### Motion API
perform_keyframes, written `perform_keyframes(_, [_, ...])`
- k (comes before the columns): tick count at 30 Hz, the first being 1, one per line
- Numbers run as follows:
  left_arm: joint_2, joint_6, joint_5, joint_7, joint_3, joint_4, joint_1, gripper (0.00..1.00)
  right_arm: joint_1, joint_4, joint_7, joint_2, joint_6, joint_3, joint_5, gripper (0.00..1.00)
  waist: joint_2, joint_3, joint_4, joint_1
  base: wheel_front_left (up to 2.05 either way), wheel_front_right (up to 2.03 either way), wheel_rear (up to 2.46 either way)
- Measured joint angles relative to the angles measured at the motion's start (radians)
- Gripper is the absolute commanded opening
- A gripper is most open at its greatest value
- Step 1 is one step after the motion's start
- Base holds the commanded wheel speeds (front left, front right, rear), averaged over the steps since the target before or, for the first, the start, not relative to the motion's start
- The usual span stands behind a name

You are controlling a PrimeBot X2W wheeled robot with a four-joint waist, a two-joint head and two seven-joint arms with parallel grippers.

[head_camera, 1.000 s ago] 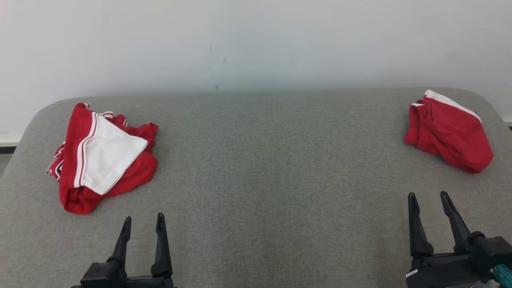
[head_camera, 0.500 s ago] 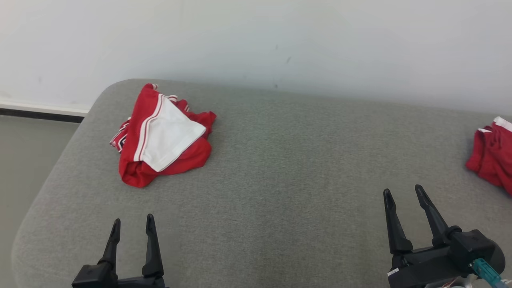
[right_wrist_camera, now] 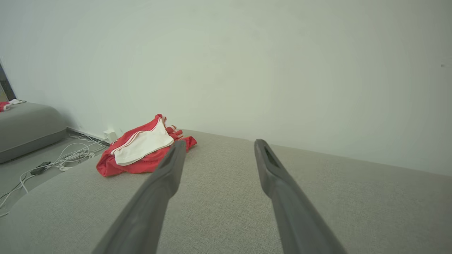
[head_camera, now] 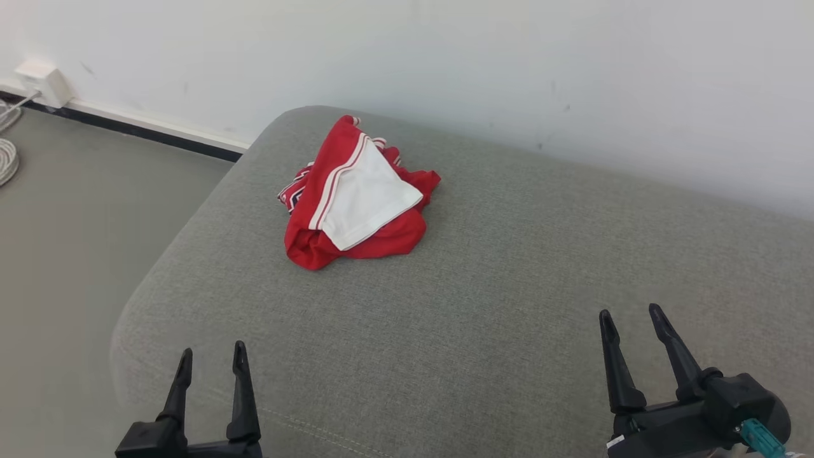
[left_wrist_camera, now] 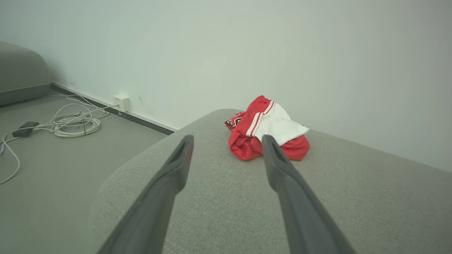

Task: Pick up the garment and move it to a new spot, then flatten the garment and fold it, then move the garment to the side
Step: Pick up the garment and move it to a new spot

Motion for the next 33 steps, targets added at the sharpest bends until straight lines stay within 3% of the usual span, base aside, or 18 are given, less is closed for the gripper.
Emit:
perform_keyframes(5, [0.002, 0.000, 0.000, 0.000, 0.013, -0.005, 0.016, 1.00, -0.002, 0.001, -0.002, 0.006, 0.000, 0.009, -0.001, 1.00, 0.0000, 0.002, 0.028, 0.0000, 0.00, 0.00, 0.00])
perform_keyframes(17, [0.000, -0.002, -0.003, 0.002, -0.014, -0.006, -0.011, 1.00, -0.015, -0.030, 0.003, -0.029, 0.000, -0.007, -0.022, 1.00, 0.0000, 0.048, 0.002, 0.0000, 0.00, 0.00, 0.00])
perform_keyframes(25, [-0.003, -0.038, -0.002, 0.056, -0.058, 0.045, -0.243, 1.00, -0.051, -0.096, 0.034, -0.072, 0.000, -0.021, -0.043, 1.00, 0.0000, 0.122, -0.019, 0.0002, 0.00, 0.00, 0.00])
perform_keyframes(33, [-0.004, -0.065, 0.008, 0.155, -0.077, 0.212, -0.564, 1.00, -0.148, -0.154, 0.078, -0.122, 0.006, -0.034, -0.073, 1.00, 0.0001, 0.222, -0.050, 0.0003, 0.00, 0.00, 0.00])
